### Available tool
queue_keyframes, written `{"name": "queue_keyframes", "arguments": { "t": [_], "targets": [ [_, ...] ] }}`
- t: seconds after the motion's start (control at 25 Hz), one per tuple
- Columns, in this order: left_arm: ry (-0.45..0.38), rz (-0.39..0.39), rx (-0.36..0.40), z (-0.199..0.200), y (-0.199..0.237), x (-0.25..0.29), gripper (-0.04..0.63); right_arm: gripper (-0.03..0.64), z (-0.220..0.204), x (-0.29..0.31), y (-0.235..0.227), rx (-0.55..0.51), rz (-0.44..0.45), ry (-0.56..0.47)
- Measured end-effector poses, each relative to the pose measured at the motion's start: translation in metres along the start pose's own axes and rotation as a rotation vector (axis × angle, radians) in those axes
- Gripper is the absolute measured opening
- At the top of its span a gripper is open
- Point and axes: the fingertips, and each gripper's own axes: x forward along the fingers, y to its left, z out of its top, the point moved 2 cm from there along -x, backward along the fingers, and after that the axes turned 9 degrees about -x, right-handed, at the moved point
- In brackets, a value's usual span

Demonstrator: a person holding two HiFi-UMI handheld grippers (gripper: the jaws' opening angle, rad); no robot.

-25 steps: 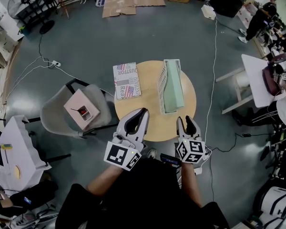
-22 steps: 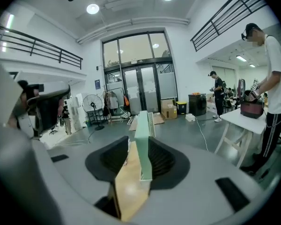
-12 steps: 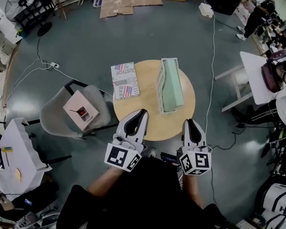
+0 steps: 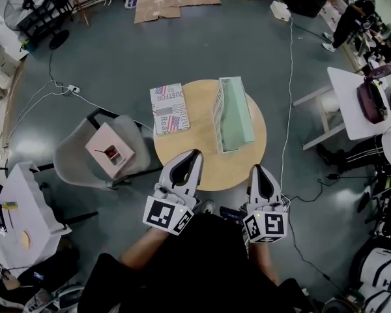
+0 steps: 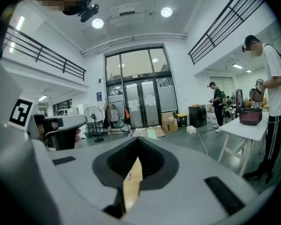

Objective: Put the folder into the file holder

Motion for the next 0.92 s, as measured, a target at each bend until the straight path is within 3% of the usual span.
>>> {"name": "queue_keyframes", "arguments": {
  "t": [0.92],
  "targets": [
    [-0.002,0.003,-0.009,-0.0018,0.0028,-0.0003,0.02,-0.005,-0.0025,0.0042,0.0038,-0.015,0.017,0.005]
  ]
}}
